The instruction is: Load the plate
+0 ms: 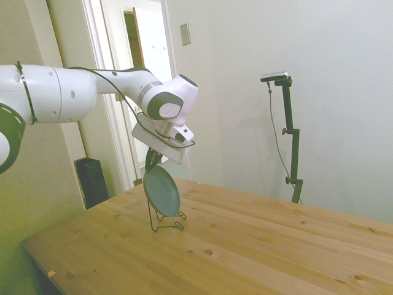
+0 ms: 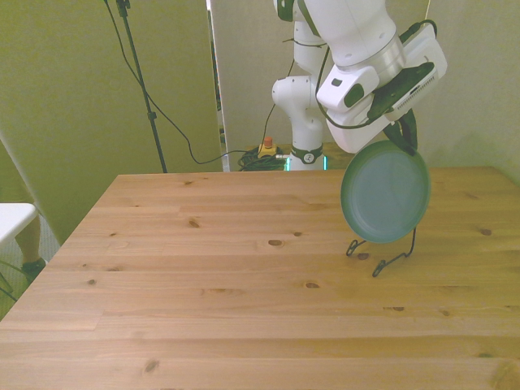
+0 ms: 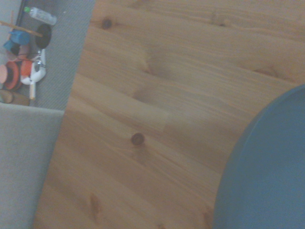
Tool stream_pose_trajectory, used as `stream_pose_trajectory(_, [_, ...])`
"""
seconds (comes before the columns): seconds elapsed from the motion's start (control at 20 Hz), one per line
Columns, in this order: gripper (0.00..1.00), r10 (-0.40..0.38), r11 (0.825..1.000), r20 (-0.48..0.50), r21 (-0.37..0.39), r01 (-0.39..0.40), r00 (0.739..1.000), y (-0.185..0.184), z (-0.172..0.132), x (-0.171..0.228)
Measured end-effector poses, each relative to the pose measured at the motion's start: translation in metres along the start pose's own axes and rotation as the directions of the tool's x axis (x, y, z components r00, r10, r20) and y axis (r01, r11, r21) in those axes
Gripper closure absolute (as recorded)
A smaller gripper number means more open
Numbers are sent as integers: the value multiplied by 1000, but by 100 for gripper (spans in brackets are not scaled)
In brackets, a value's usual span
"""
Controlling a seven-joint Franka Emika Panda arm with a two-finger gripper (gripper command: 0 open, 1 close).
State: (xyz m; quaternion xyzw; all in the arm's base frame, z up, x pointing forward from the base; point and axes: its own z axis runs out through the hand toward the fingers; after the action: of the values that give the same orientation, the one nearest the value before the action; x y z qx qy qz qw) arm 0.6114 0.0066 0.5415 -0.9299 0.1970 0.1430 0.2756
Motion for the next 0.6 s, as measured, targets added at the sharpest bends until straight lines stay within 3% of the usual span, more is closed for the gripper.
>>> stream_pose_trajectory(0.6, [100, -62, 996, 110, 75, 53, 992, 8, 21, 21])
